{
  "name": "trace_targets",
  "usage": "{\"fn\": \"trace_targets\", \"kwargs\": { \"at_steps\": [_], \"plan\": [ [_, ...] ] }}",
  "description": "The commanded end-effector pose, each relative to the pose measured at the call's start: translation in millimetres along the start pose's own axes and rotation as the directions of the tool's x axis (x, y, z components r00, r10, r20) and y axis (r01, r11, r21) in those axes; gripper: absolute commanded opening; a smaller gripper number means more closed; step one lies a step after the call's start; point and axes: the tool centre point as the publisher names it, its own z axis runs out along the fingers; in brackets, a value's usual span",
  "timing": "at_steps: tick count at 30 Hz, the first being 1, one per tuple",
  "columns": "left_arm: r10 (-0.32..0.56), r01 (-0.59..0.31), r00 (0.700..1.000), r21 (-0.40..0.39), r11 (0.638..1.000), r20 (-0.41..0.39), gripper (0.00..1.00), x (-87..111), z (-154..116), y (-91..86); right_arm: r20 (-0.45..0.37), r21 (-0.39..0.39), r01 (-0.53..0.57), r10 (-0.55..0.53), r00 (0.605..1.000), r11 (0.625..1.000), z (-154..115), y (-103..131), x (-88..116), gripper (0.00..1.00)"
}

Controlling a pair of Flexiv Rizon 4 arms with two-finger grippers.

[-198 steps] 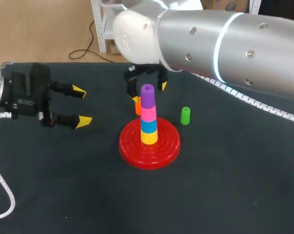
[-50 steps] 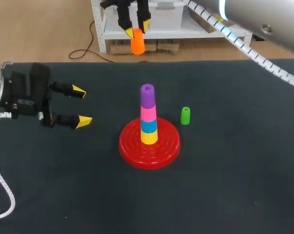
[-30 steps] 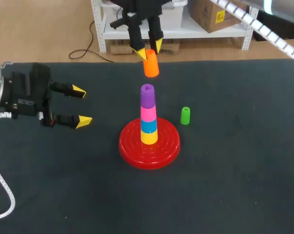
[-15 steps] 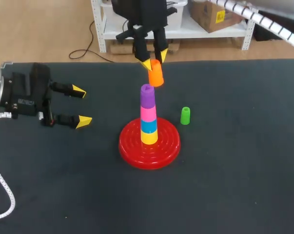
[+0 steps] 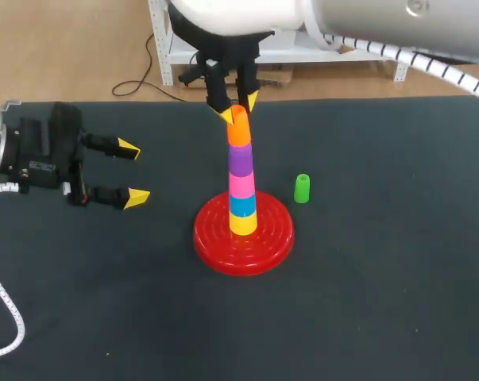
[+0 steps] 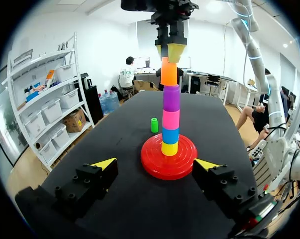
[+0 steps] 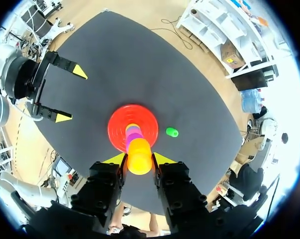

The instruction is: Pick up and stack the cylinders on the red base in this order: pink,purple,orange,green

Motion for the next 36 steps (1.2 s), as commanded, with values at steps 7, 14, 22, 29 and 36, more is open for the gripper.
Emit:
{"fn": "trace_targets", "kwargs": {
  "at_steps": [7, 14, 22, 29, 36],
  "plan": [
    [0.003, -0.003, 1.0, -0.003, 1.0, 0.006, 1.0, 1.7, 0.2, -0.3, 0.113, -0.008, -0.004, 0.005, 0.994, 1.0, 3.5, -0.8, 5.3, 0.0],
    [0.003, -0.003, 1.0, -0.003, 1.0, 0.006, 1.0, 1.7, 0.2, -0.3, 0.105, -0.017, 0.0, 0.002, 0.994, 1.0, 6.1, 0.3, 4.4, 0.0],
    [0.003, -0.003, 1.0, -0.003, 1.0, 0.006, 1.0, 1.7, 0.2, -0.3, 0.098, -0.037, 0.006, -0.003, 0.995, 0.999, 5.8, -0.1, 3.8, 0.0],
    [0.003, -0.003, 1.0, -0.003, 1.0, 0.006, 1.0, 1.7, 0.2, -0.3, 0.103, -0.041, 0.012, -0.008, 0.995, 0.999, 2.3, -0.2, 5.5, 0.0],
    [0.003, -0.003, 1.0, -0.003, 1.0, 0.006, 1.0, 1.7, 0.2, -0.3, 0.098, -0.035, 0.009, -0.006, 0.995, 0.999, 4.7, 0.5, 5.9, 0.0]
  ]
}}
